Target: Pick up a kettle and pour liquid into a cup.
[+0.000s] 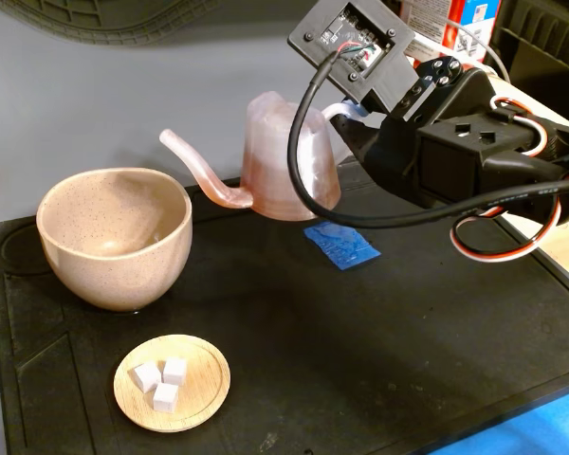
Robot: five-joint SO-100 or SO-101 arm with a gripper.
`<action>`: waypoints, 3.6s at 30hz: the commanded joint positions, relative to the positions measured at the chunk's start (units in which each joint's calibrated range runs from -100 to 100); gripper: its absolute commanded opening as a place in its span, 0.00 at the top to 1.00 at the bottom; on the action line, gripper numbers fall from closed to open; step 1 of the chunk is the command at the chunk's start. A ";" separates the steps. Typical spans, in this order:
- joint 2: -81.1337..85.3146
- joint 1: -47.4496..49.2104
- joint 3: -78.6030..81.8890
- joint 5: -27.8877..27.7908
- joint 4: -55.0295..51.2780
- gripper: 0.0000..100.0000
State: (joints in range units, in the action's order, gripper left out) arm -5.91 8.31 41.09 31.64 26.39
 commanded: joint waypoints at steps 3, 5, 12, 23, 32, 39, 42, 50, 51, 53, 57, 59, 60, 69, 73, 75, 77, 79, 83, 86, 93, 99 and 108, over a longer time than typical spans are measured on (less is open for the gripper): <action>-0.75 0.02 -6.97 -0.18 0.11 0.99; -2.11 0.17 -8.79 -0.23 0.11 0.99; -4.67 0.70 -11.33 -3.12 0.11 0.99; -5.70 0.55 -14.87 -8.78 0.03 0.99; -5.87 0.47 -17.95 -14.77 0.03 0.99; -5.95 0.70 -20.76 -19.54 0.03 0.99; -5.95 0.78 -20.76 -21.27 0.03 0.99; -5.95 0.78 -20.76 -22.27 0.03 0.99; -5.95 0.78 -20.76 -22.27 0.03 0.99; -5.95 0.78 -20.76 -22.27 0.03 0.99; -5.95 0.78 -20.76 -22.22 0.03 0.99; -5.95 0.78 -20.76 -22.22 0.03 0.99; -5.95 0.78 -20.76 -22.22 0.03 0.99; -5.95 0.78 -20.76 -22.22 0.03 0.99; -5.95 0.78 -20.49 -22.22 0.03 0.99; -5.95 0.78 -20.31 -22.06 0.03 0.99; -5.95 0.78 -20.13 -21.75 0.03 0.99; -6.04 0.32 -19.67 -17.02 -0.06 0.99; -6.04 0.17 -19.58 -9.89 -0.06 0.99; -5.95 0.17 -19.22 -7.89 -0.06 0.99; -4.42 -0.36 -14.50 -3.80 0.89 0.99; 7.02 -5.54 -2.62 -2.12 0.11 0.99; 16.23 -6.30 17.53 2.08 0.80 0.99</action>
State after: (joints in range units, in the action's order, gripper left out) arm 6.51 2.34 56.77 33.37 26.21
